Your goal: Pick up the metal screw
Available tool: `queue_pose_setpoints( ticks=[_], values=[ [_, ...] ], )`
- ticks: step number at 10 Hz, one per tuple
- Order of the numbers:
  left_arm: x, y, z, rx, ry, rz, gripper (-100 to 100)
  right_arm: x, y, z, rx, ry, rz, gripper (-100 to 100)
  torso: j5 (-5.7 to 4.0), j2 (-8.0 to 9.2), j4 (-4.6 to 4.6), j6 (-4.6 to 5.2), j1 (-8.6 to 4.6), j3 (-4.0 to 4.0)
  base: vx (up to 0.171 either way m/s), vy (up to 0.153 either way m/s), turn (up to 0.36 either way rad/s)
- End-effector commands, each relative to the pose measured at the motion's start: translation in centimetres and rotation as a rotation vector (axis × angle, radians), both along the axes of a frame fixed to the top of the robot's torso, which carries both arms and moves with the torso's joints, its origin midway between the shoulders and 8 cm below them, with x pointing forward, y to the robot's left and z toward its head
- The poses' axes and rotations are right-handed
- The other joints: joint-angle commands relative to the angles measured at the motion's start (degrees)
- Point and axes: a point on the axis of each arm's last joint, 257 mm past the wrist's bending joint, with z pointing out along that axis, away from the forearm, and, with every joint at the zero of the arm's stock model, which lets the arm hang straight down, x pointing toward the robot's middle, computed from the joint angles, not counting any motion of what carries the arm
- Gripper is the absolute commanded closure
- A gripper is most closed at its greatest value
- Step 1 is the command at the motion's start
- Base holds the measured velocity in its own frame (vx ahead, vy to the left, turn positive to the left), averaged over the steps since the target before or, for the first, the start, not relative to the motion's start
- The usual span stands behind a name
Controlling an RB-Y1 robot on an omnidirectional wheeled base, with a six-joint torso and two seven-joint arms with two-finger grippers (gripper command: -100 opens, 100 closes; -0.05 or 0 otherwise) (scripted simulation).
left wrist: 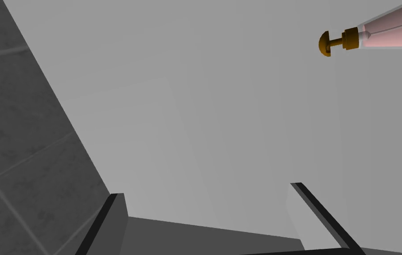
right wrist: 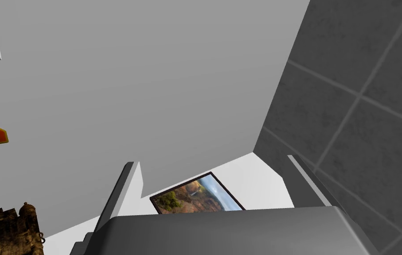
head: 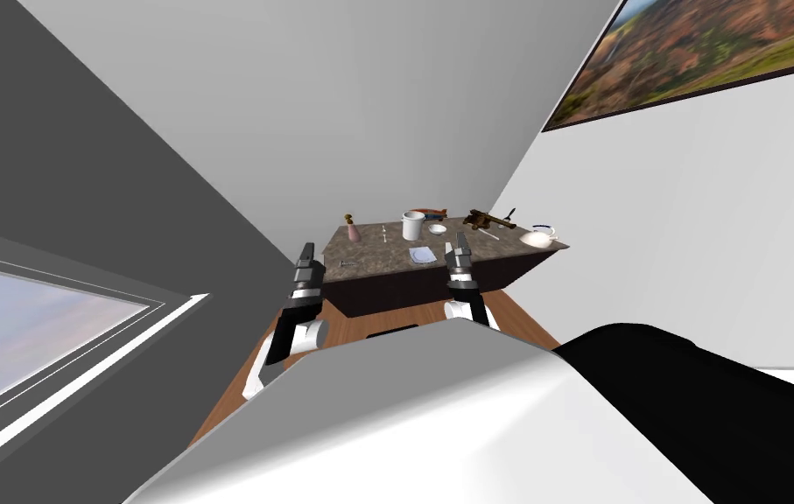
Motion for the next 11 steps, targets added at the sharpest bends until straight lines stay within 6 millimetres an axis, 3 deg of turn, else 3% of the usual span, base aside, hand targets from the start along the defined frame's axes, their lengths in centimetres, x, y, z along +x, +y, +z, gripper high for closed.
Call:
queue_pose_setpoints(
  ticks=[1,2,6,11],
  values=[
    [1.2,0.0,-0.9,0.013,0.040,-0.002,-100,0.0,0.0,0.0,0.000,0.000,0.000,0,0.00,0.00,0.00,0.00,0.00,0.00,-0.099,0.004,0.000],
    [1.2,0.0,-0.9,0.013,0.040,-0.002,-100,0.0,0.0,0.0,0.000,0.000,0.000,0,0.00,-0.07,0.00,0.00,0.03,-0.03,-0.039,0.003,-0.003],
    [4.9,-0.7,-5.1,0.079,0.185,-0.012,-100,0.0,0.0,0.0,0.000,0.000,0.000,0,0.00,-0.13,-0.02,0.00,-0.01,-0.07,-0.081,-0.004,-0.005],
    [7.3,-0.8,-8.3,0.126,0.296,-0.009,-100,0.0,0.0,0.0,0.000,0.000,0.000,0,0.00,-0.23,-0.05,0.01,-0.01,-0.13,-0.061,-0.002,-0.011]
  ],
)
